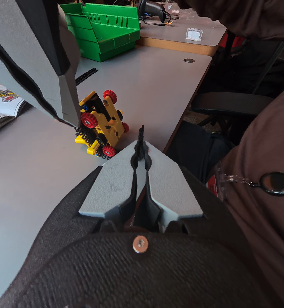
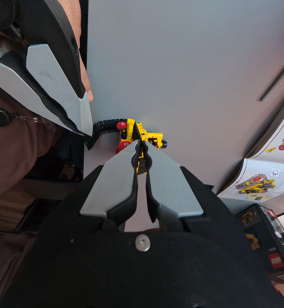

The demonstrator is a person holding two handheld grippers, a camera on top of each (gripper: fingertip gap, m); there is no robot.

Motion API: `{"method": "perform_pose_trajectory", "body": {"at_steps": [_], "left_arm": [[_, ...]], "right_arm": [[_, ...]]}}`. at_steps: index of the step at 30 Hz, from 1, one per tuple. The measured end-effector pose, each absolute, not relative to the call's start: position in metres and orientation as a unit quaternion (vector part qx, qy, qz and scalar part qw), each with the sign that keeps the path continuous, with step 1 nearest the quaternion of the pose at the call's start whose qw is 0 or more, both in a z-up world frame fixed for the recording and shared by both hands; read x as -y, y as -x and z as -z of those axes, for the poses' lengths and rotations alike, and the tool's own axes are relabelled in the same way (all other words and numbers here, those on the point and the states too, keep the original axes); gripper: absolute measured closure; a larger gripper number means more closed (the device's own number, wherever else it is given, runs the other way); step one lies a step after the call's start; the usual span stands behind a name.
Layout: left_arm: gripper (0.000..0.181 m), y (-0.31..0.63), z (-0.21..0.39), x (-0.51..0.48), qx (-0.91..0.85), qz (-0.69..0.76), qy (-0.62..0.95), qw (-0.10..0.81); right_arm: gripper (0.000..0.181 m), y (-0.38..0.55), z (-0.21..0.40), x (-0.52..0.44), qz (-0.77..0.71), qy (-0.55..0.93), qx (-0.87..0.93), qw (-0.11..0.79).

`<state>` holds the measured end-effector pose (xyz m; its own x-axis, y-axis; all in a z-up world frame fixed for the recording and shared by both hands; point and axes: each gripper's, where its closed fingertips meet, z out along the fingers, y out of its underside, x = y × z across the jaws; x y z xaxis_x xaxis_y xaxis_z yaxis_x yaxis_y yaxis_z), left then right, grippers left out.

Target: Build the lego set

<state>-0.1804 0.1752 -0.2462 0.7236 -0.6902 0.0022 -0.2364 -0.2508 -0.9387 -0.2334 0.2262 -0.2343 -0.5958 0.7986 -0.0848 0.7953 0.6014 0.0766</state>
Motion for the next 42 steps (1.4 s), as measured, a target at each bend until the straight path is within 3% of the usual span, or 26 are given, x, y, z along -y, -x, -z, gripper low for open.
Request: {"method": "perform_pose_trajectory", "body": {"at_steps": [27,42], "left_arm": [[0.181,0.205,0.223,-0.2,-0.269,0.206,0.771,0.54],[0.181,0.204,0.221,-0.203,-0.204,0.255,0.789,0.521]], "right_arm": [[0.181,0.224,0.218,-0.216,0.019,-0.496,-0.868,0.034],[0.181,0.223,0.214,-0.211,0.072,-0.513,-0.853,-0.06]]}}
